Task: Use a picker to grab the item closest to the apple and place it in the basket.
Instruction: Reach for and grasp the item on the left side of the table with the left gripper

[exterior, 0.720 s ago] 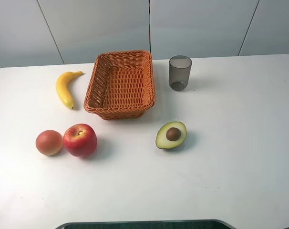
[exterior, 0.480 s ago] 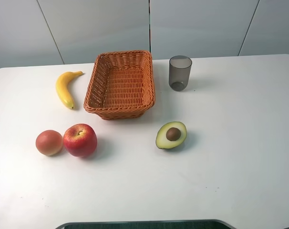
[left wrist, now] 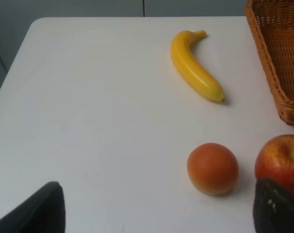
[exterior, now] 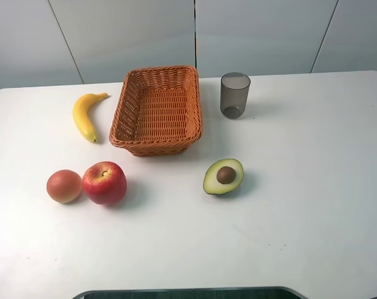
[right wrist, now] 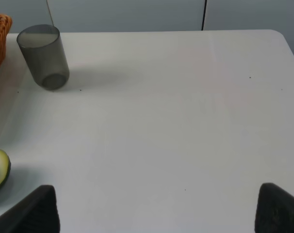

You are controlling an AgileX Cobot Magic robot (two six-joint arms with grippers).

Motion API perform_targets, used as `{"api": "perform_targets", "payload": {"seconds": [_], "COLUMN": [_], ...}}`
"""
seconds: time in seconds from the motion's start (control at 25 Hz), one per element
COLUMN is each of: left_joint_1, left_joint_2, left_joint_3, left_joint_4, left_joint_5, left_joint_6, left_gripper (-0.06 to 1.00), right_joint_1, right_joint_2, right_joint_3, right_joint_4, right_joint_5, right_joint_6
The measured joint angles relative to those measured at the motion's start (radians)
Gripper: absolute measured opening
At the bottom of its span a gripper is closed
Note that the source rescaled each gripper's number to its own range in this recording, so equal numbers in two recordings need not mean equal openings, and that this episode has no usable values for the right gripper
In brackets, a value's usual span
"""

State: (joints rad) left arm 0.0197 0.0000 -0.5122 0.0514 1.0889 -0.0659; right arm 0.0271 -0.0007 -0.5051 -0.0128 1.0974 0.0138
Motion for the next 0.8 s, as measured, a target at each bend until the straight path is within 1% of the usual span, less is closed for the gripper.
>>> {"api": "perform_targets", "payload": {"seconds": [0.36,0.52,0.68,0.8], "left_joint_1": [0.0,-0.031,-0.041,-0.067], "left_joint_2": [0.0,0.0,0.0,0.0], "left_joint_3": [0.0,0.0,0.0,0.0], "left_joint_4": [-0.003,-0.051,-0.051,-0.044], "left_joint_5": [0.0,0.0,0.0,0.0], "left_joint_6": [-0.008,-0.039,-0.051,-0.055], "left_gripper": [0.99,0.99,0.99,0.99], "right_joint_1": [0.0,0.0,0.0,0.0], "right_joint_2": [0.0,0.0,0.0,0.0], "right_joint_3": [0.0,0.0,0.0,0.0], "right_joint_4": [0.0,0.0,0.0,0.0], "right_joint_5": [0.0,0.0,0.0,0.0], "right_joint_6": [-0.001,-0.001,-0.001,-0.001]}}
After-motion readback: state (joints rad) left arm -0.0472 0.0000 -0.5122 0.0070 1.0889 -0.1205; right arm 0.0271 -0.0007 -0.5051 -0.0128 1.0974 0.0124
